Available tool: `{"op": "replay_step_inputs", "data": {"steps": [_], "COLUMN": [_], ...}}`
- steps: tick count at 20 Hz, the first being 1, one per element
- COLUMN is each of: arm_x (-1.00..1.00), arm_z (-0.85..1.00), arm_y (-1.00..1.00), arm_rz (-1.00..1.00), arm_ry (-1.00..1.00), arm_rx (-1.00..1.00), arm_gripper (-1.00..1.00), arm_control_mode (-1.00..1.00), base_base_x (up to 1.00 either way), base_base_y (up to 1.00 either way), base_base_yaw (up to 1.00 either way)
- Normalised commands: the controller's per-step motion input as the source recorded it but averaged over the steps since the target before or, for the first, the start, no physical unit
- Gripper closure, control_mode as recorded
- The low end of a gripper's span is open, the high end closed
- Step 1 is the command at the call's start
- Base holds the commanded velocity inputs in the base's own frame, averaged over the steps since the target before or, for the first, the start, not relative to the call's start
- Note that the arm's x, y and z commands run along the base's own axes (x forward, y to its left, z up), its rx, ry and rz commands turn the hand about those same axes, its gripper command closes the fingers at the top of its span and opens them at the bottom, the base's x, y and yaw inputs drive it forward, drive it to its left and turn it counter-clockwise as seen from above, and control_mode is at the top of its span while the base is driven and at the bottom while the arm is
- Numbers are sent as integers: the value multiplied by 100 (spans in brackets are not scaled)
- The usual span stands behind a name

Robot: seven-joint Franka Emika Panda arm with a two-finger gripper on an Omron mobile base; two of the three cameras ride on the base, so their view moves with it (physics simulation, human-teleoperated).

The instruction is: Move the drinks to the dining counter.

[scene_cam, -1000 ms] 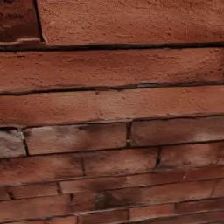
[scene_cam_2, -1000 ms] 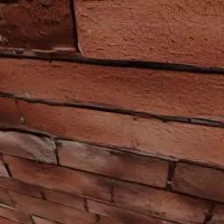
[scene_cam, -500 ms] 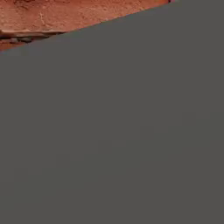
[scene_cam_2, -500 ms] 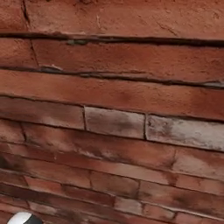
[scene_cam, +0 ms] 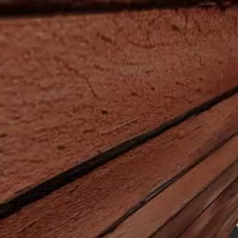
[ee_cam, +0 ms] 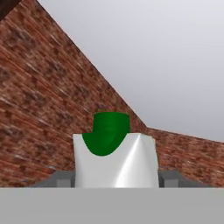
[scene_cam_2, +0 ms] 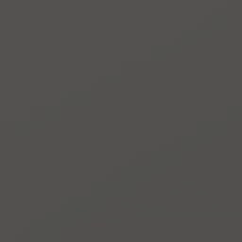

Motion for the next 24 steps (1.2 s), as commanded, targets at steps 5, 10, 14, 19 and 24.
{"op": "replay_step_inputs", "data": {"steps": [5, 10, 14, 19, 24], "arm_x": [0, 0, 0, 0, 0], "arm_z": [0, 0, 0, 0, 0], "arm_y": [0, 0, 0, 0, 0], "arm_rz": [0, 0, 0, 0, 0], "arm_ry": [0, 0, 0, 0, 0], "arm_rx": [0, 0, 0, 0, 0], "arm_gripper": [100, 100, 100, 100, 100], "arm_control_mode": [100, 100, 100, 100, 100], "base_base_x": [0, -15, -100, -100, -100], "base_base_y": [0, 4, 63, 100, 100], "base_base_yaw": [-100, -97, -60, -7, 0]}}
